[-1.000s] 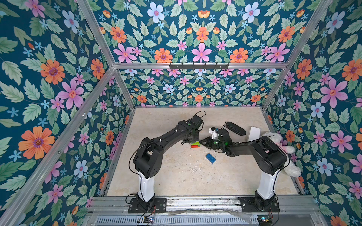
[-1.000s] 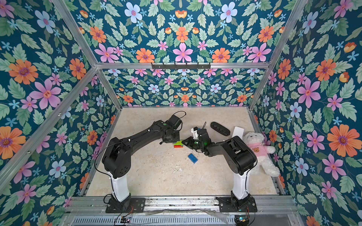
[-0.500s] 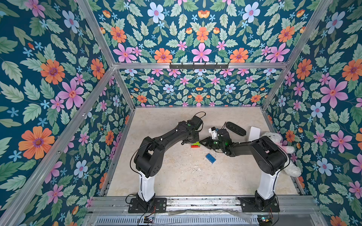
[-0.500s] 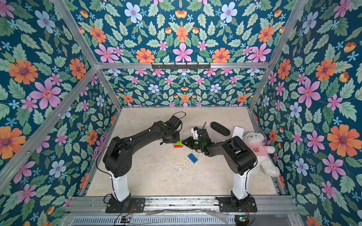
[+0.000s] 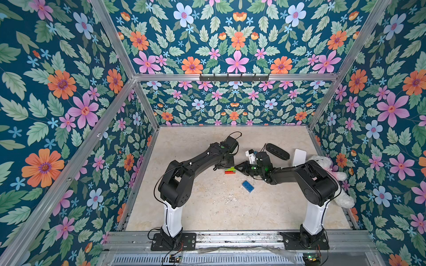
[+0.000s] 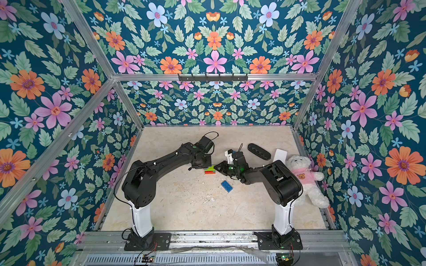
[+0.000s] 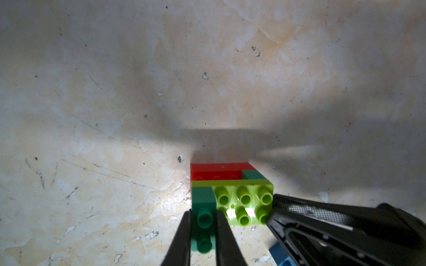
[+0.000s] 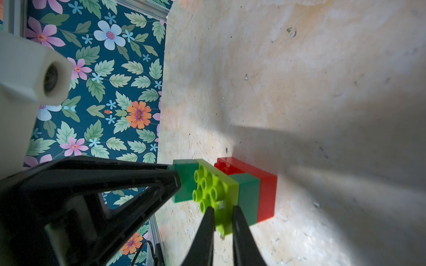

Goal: Assemble the number 5 with lego
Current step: Assemble the lego brick with the lego brick.

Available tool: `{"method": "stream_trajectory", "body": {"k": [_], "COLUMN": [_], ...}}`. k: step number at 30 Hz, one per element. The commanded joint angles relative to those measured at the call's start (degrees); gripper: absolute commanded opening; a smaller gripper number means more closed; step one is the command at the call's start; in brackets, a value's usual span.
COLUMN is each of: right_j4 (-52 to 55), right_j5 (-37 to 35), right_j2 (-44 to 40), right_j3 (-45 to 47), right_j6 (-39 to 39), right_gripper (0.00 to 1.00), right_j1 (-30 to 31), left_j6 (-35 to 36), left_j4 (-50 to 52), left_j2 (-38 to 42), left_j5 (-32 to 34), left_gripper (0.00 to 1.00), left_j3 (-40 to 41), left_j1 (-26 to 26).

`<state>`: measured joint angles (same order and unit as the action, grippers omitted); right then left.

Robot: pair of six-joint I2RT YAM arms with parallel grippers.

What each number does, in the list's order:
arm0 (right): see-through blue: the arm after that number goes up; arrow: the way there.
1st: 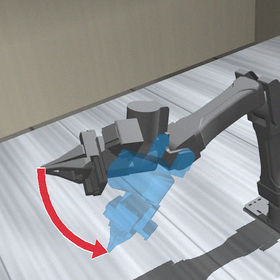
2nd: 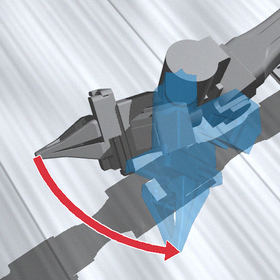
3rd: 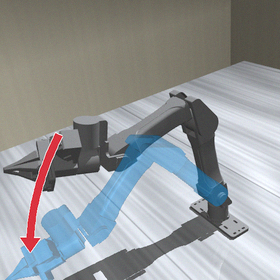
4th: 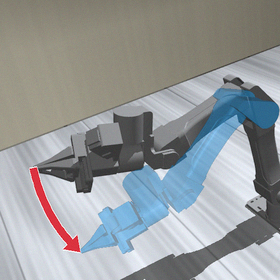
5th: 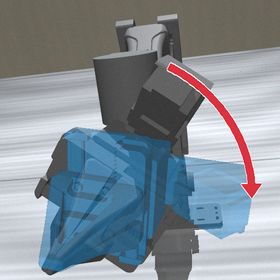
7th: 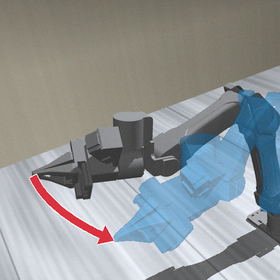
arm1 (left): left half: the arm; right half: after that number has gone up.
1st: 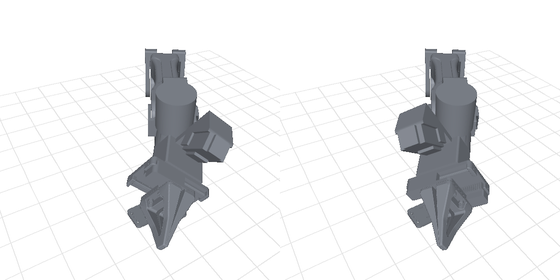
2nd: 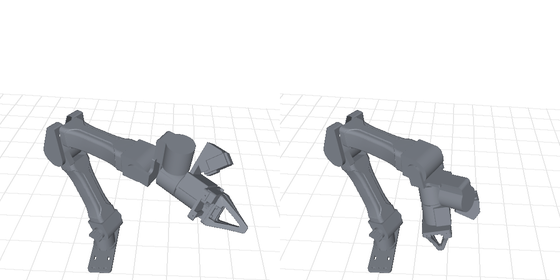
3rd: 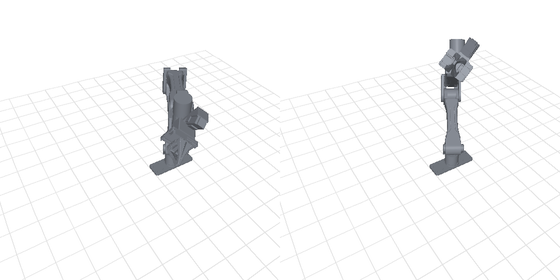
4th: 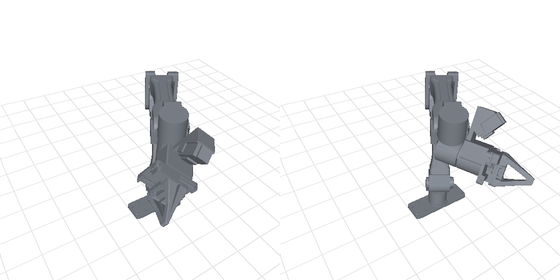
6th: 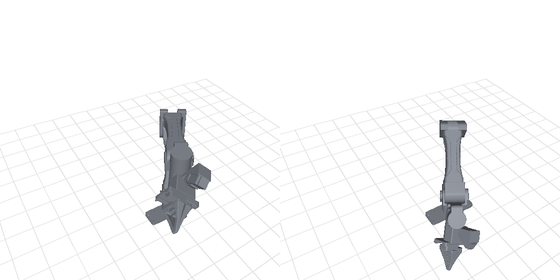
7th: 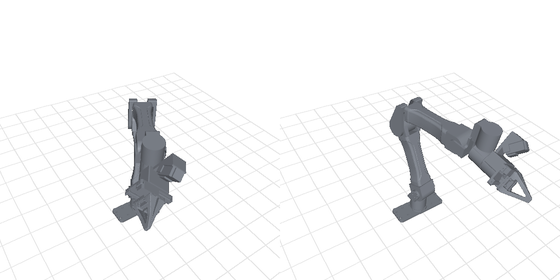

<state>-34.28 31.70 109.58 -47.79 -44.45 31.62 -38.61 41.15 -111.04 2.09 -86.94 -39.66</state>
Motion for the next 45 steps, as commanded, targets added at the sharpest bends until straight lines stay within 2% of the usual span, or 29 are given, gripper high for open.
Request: {"method": "stream_trajectory", "body": {"k": [1, 5, 9, 17, 20, 25, 30, 36, 42, 45], "right_j4": [13.1, 13.2, 13.4, 13.7, 13.8, 13.7, 13.9, 14.2, 14.5, 14.4], "right_j5": [-3.1, -3.0, -3.0, -3.1, -3.1, -3.1, -3.3, -3.5, -3.7, -3.8], "right_j2": [0.9, 1.0, 1.1, 1.3, 1.3, 1.2, 1.3, 1.4, 1.0, 1.1], "right_j3": [0.7, 0.6, 0.4, 0.3, 0.3, 0.5, 0.6, 0.6, 0.7, 0.7], "right_j6": [0.4, 0.4, 0.4, 0.5, 0.5, 0.7, 0.7, 0.7, 0.7, 0.6], "right_gripper": [0.17, 0.17, 0.17, 0.17, 0.17, 0.17, 0.17, 0.17, 0.17, 0.17], "right_j1": [0.0, 0.0, 0.0, 0.1, 0.1, 0.1, 0.1, 0.1, 0.1, 0.1], "left_j6": [0.4, 0.4, 0.5, 1.0, 0.6, 1.2, -0.1, -3.6, -8.5, -12.4], "left_j4": [0.6, 0.6, 0.8, 0.8, -1.7, -17.2, -32.0, -49.7, -66.0, -76.0], "left_j2": [-0.5, 0.0, 0.8, 3.2, 6.2, 15.4, 20.5, 21.6, 21.0, 19.0], "left_j5": [-0.6, -0.7, -0.4, 0.3, 1.4, -3.8, -11.8, -22.4, -27.8, -32.2], "left_gripper": [0.02, 0.14, 0.3, 0.47, 0.55, 0.65, 0.74, 0.78, 0.79, 0.73], "left_j3": [0.0, -0.4, -1.3, -1.1, 1.7, 16.3, 28.1, 38.1, 45.3, 48.7], "left_j1": [0.0, 0.0, 0.1, 0.0, 0.3, 2.9, 6.3, 9.2, 11.4, 13.0]}}
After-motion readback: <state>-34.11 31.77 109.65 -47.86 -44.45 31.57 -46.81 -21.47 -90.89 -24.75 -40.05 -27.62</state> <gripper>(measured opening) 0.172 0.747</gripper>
